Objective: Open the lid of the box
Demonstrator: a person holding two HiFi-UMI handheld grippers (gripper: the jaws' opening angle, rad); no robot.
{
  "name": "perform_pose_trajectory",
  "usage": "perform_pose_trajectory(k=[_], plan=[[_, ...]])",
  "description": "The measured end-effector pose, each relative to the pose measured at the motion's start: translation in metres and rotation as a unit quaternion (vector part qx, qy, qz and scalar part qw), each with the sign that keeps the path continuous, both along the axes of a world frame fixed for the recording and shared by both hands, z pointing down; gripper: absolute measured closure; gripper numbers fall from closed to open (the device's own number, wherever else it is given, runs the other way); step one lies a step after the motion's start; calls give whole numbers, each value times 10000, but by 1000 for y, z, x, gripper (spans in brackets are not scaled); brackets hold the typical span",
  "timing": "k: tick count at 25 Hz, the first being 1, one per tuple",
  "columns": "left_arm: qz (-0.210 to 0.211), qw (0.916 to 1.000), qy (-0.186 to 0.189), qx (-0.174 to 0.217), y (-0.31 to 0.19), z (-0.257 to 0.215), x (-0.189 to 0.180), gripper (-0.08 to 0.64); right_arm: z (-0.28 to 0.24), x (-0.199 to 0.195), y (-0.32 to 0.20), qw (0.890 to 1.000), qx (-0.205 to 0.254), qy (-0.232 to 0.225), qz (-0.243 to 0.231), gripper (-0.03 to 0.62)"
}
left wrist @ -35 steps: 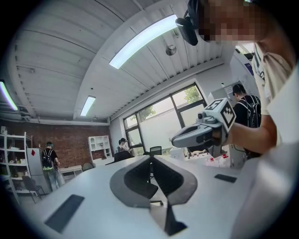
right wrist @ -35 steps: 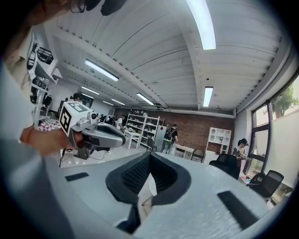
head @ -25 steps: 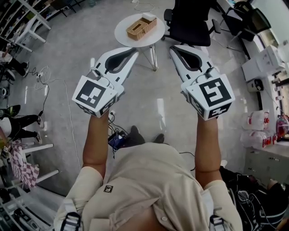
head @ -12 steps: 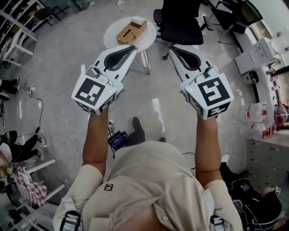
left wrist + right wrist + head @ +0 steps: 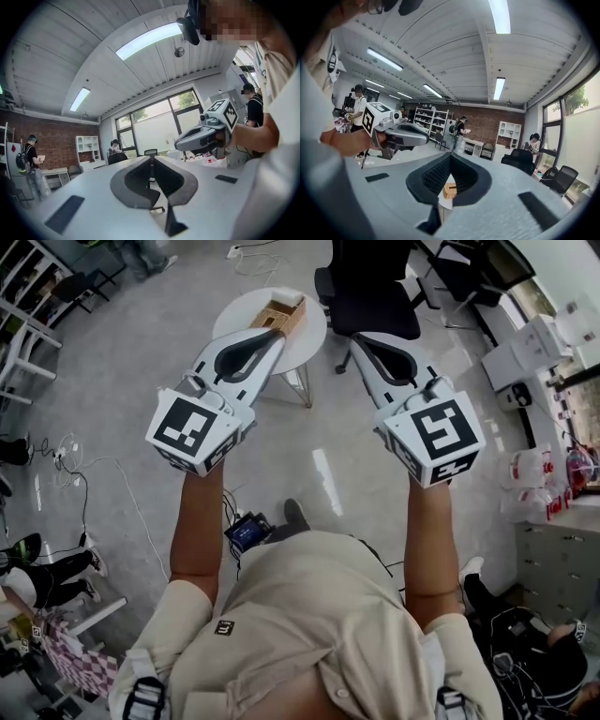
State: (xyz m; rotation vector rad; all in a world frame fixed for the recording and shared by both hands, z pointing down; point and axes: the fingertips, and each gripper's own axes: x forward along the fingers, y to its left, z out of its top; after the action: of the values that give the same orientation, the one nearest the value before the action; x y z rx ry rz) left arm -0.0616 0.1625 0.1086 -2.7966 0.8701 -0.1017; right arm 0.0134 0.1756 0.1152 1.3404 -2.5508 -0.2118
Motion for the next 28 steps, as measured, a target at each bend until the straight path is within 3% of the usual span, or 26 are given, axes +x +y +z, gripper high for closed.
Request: perform_pose_trajectory(k=[15, 20, 28], plan=[[20, 9999, 127, -108, -78, 18, -38, 540, 12, -39, -82, 9999, -67, 91, -24, 600], [-216, 9995, 36, -218, -114, 24, -27, 540, 13, -26, -124, 9997, -87, 22, -223, 600], [-872, 9959, -37, -218, -168, 22, -15, 540, 13, -19, -190, 9956, -90, -81, -934, 600]])
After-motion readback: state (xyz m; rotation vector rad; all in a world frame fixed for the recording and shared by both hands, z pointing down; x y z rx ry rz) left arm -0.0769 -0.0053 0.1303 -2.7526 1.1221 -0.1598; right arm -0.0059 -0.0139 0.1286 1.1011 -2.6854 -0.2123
